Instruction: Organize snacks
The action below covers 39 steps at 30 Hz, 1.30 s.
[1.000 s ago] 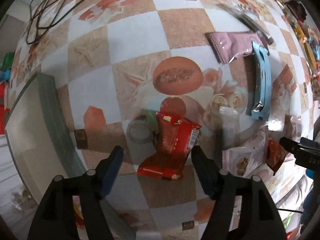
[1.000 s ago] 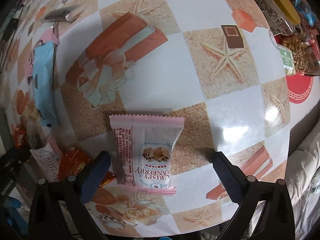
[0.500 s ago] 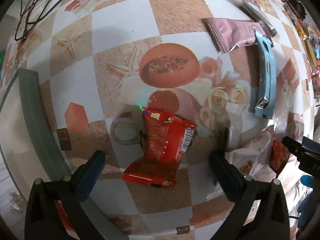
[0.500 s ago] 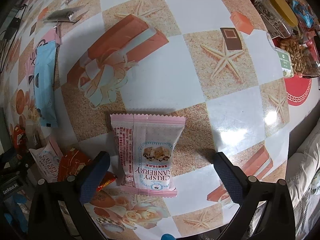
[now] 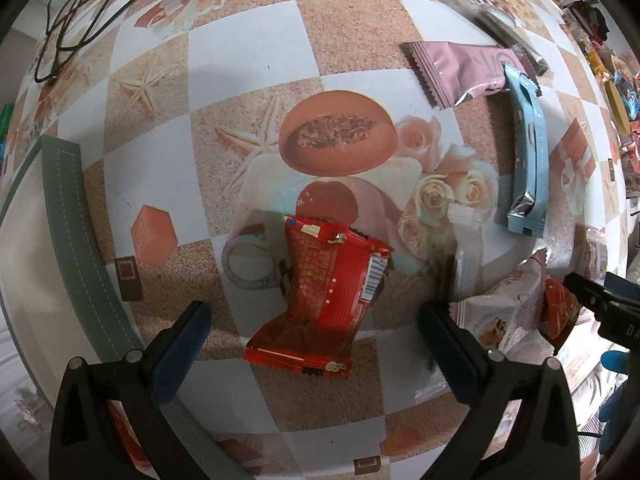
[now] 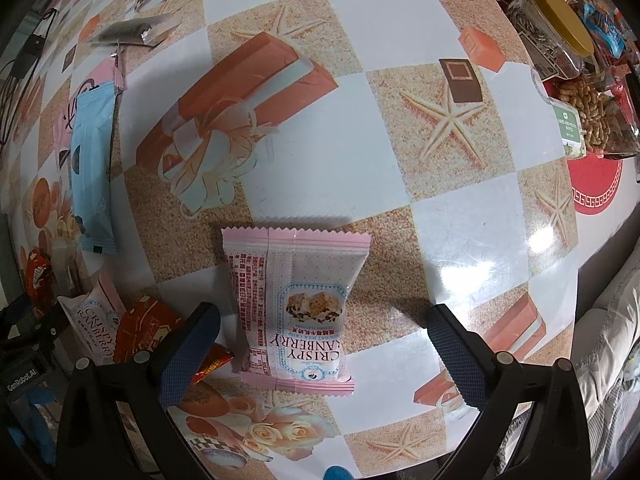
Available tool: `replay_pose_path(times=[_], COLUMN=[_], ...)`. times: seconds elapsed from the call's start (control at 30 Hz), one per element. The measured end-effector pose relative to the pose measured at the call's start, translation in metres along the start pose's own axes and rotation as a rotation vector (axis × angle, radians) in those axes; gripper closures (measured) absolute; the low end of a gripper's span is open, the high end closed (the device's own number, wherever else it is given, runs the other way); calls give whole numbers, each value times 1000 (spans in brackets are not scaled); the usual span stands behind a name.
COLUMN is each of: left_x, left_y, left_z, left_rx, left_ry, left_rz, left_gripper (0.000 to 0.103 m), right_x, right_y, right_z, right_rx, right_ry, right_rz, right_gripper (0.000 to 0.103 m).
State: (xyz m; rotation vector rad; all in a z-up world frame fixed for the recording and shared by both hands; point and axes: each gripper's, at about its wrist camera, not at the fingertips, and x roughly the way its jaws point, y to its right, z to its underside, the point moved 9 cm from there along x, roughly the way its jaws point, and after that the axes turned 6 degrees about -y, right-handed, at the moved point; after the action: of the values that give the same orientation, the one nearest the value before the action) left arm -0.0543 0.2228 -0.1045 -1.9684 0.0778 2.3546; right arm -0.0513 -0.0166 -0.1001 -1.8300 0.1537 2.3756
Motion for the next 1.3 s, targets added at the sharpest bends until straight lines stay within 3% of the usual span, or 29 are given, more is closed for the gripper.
replay_pose_path(times=[0.5,0.63,0.73,0.8,0.9,0.93,0.97,1.07,1.3], left_x=[2,3,-3,-10,-18,-20,-24,-30,-55], left_y=[1,2,3,4,7,8,9,11,11], left_z=[-2,-3,-4,-4,-6,-7,-7,-6,10], left_rx=[3,-11,-5,7,43,53,62,48,33], left_ry=[-6,-38,-24,-10,10,19,27,14,56], left_rz=[-1,0,1,2,-5,-7,-5,55,92], left_gripper=[0,1,13,23,37,49,65,72,72], right_x=[1,3,3,-2,-12,-16,-19,-23,-42], right_y=[0,0,0,-1,-4,-5,-5,-4,-11], right_z=[-3,-6,-8,-7,-7,-9,-10,-14,-5], right_rx=[-3,-9,-27,-44,-80,-93,-100,-89,-110], right_ry=[-1,-62,-67,-45,-14,-1,7,-4,14], right_rz=[0,1,11,14,19,22,22,-20,-78], right_gripper=[0,0,2,11,37,54,61,61,61])
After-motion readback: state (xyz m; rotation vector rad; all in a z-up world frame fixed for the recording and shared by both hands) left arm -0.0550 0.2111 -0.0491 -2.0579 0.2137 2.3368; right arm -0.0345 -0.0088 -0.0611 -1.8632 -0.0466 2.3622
